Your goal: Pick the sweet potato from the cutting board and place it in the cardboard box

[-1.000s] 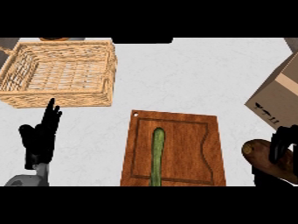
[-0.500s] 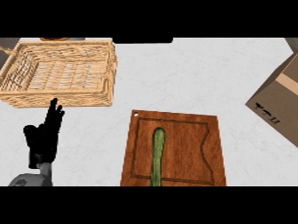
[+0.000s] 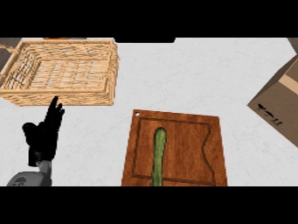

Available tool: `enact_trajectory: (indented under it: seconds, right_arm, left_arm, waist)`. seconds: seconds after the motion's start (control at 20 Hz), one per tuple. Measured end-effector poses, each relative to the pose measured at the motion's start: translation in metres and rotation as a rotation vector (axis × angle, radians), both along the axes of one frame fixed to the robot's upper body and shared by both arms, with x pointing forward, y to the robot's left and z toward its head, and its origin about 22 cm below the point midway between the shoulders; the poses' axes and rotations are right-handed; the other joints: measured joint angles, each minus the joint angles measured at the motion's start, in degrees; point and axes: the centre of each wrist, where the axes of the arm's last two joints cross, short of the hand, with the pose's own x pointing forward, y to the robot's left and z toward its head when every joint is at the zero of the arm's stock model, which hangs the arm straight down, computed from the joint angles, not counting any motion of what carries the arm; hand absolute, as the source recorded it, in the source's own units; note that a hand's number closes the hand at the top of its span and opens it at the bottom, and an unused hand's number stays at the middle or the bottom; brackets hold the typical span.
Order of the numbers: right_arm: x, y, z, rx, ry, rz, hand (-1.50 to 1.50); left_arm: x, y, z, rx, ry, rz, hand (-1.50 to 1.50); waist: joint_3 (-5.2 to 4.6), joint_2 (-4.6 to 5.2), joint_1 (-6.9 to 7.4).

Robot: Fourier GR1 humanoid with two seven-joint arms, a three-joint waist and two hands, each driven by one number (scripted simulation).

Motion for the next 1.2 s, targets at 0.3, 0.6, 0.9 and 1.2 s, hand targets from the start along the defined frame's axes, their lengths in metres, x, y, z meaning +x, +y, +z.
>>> enact_trajectory:
  seconds: [0.3, 0.6, 0.9, 1.2]
  right_arm:
    - [0.032, -0.049, -0.034, 0.001, 0.017, 0.001, 1.5]
    - [0.057, -0.088, -0.069, 0.041, 0.057, -0.061, -1.5]
    - [0.067, -0.12, -0.099, 0.216, 0.033, -0.029, -1.5]
    - [0.065, -0.134, -0.113, 0.378, -0.147, 0.095, -1.5]
  left_arm:
    - [-0.001, -0.003, 0.001, 0.006, 0.003, 0.003, 0.0]
    - [0.001, -0.004, 0.002, 0.008, 0.005, 0.0, 0.0]
    - [-0.001, -0.002, 0.002, 0.001, -0.001, -0.007, 0.0]
    - [0.0, -0.005, 0.003, -0.001, 0.017, -0.002, 0.0]
  waist:
    - [-0.02, 0.12, 0.29]
    - [-0.04, 0.22, 0.42]
    - [0.03, 0.25, 0.63]
    - [0.03, 0.15, 0.18]
